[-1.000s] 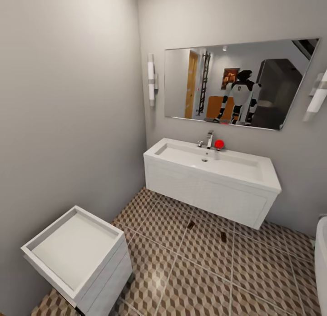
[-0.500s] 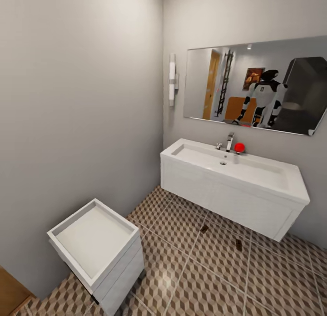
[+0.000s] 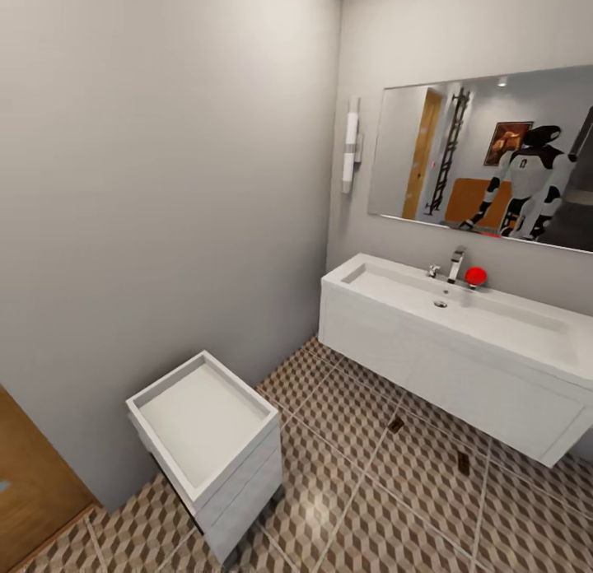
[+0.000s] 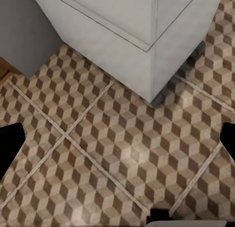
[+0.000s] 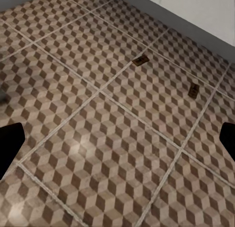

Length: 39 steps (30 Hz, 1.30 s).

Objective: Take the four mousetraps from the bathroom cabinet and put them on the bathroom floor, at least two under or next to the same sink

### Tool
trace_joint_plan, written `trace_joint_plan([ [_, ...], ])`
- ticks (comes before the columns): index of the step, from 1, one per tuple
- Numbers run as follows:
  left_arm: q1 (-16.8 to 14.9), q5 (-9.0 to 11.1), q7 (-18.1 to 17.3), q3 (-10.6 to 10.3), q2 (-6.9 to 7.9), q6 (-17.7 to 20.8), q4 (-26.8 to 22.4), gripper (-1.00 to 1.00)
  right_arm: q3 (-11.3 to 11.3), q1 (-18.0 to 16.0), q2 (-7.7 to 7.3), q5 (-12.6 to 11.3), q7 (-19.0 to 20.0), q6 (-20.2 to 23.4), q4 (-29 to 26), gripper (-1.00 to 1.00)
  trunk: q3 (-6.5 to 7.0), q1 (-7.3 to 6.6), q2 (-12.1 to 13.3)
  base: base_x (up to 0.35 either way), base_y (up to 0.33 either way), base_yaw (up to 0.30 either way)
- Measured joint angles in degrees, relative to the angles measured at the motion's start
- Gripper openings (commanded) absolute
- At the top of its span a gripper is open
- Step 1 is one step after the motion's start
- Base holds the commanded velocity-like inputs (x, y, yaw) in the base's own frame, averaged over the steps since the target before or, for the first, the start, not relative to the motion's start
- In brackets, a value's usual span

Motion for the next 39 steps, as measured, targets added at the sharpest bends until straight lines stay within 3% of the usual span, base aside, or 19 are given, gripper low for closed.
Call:
trace_joint_plan([
  [11, 0.00, 0.00, -0.02, 0.00, -0.10, 0.05, 0.01, 1.00, 0.01, 0.00, 0.69, 0.01, 0.00, -0.01, 0.16, 1.00, 0.00, 0.00, 0.00, 0.000, 0.000, 0.258],
  [39, 0.00, 0.00, 0.06, 0.00, -0.19, -0.02, 0.03, 1.00, 0.01, 0.00, 0.81, 0.01, 0.00, 0.29, 0.22, 1.00, 0.00, 0.00, 0.00, 0.000, 0.000, 0.258],
])
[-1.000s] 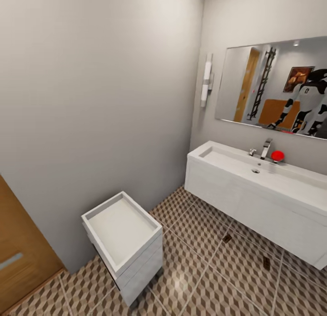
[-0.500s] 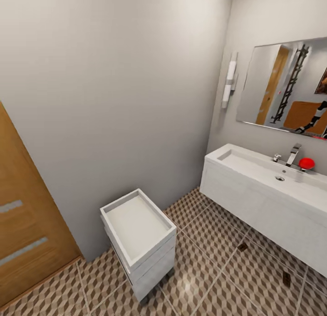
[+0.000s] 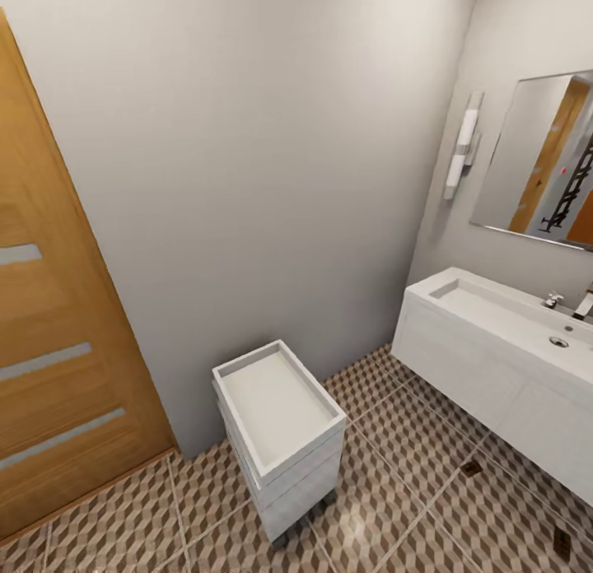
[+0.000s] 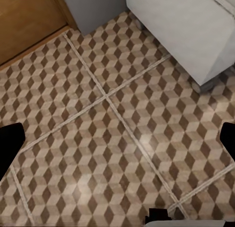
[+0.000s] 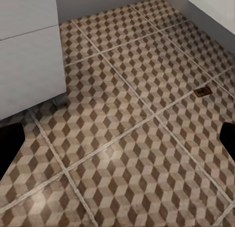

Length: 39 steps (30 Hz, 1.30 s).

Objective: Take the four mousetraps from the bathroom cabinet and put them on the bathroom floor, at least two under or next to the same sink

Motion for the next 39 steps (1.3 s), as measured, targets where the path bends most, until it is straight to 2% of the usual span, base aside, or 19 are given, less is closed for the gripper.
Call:
trace_joint_plan([
  [39, 0.00, 0.00, -0.09, -0.02, -0.09, 0.11, 0.05, 1.00, 0.00, 0.00, 0.03, 0.00, 0.00, 0.04, 0.00, 1.00, 0.00, 0.00, 0.00, 0.000, 0.000, 0.258],
])
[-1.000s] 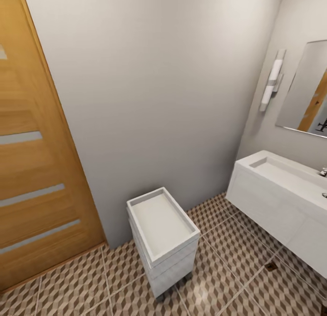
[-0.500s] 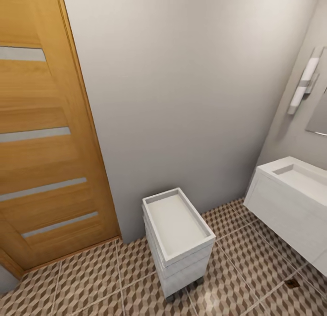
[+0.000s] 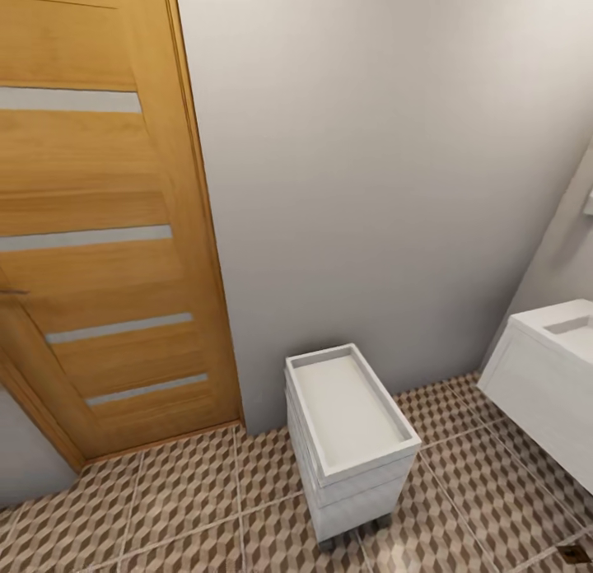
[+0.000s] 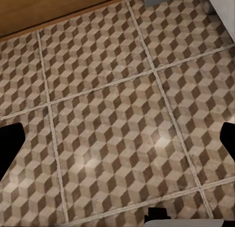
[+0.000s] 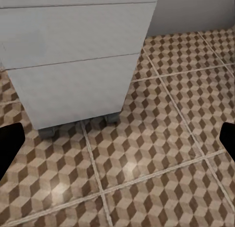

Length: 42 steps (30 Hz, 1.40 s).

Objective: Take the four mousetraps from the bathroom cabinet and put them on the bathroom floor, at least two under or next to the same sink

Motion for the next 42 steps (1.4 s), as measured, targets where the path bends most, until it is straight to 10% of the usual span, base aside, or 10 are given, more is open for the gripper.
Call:
trace_joint_plan([
  [42, 0.01, 0.00, 0.00, 0.02, 0.00, 0.00, 0.00, 1.00, 0.00, 0.00, 0.03, 0.08, 0.02, 0.53, 0.00, 1.00, 0.00, 0.00, 0.00, 0.000, 0.000, 0.258],
])
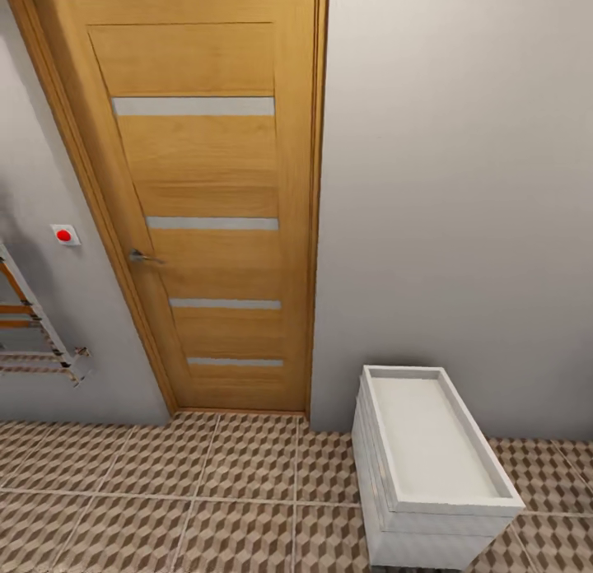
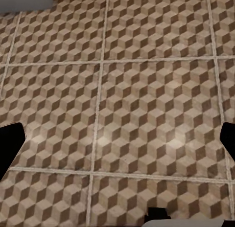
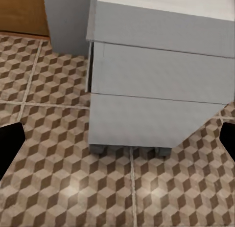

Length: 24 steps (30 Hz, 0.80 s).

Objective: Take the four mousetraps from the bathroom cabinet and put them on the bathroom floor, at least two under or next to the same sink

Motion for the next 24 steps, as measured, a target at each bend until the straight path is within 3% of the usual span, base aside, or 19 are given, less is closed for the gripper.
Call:
trace_joint_plan([
  [24, -0.01, 0.00, 0.00, -0.05, 0.00, 0.08, 0.00, 1.00, 0.03, 0.00, 0.06, 0.00, -0.01, 0.00, 0.00, 1.00, 0.00, 0.00, 0.00, 0.000, 0.000, 0.258],
])
